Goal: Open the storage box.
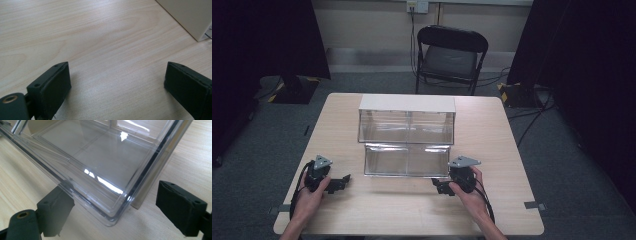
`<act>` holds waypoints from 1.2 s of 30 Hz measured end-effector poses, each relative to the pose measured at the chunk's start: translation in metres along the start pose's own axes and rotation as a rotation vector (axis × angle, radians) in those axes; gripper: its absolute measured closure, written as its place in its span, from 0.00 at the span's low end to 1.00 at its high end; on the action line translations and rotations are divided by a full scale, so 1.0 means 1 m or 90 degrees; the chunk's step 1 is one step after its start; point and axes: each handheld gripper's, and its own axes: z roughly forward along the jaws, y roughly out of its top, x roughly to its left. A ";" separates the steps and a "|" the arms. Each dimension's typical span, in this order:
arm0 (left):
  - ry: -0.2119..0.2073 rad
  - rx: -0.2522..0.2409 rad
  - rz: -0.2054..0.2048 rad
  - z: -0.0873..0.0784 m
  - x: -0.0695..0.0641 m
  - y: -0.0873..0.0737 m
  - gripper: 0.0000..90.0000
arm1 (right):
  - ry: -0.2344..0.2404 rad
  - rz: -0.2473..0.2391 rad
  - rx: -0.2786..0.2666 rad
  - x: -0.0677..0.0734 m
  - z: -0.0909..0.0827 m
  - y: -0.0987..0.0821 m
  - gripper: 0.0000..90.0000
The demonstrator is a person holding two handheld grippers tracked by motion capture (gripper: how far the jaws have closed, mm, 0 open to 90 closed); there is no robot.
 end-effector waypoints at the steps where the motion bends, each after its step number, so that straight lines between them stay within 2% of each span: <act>1: 0.000 0.000 0.000 0.000 0.000 0.000 0.07 | 0.002 0.003 0.000 0.000 0.000 0.000 0.16; 14: 0.000 0.000 0.000 0.000 0.000 0.000 0.07 | 0.003 0.005 -0.016 0.001 0.003 -0.003 0.15; 26: 0.000 0.000 0.000 0.000 0.000 0.000 0.07 | 0.032 0.002 -0.040 0.002 -0.003 -0.001 0.15; 36: 0.000 0.000 0.000 0.000 0.000 0.000 0.07 | 0.022 -0.007 -0.045 0.004 -0.005 -0.001 0.15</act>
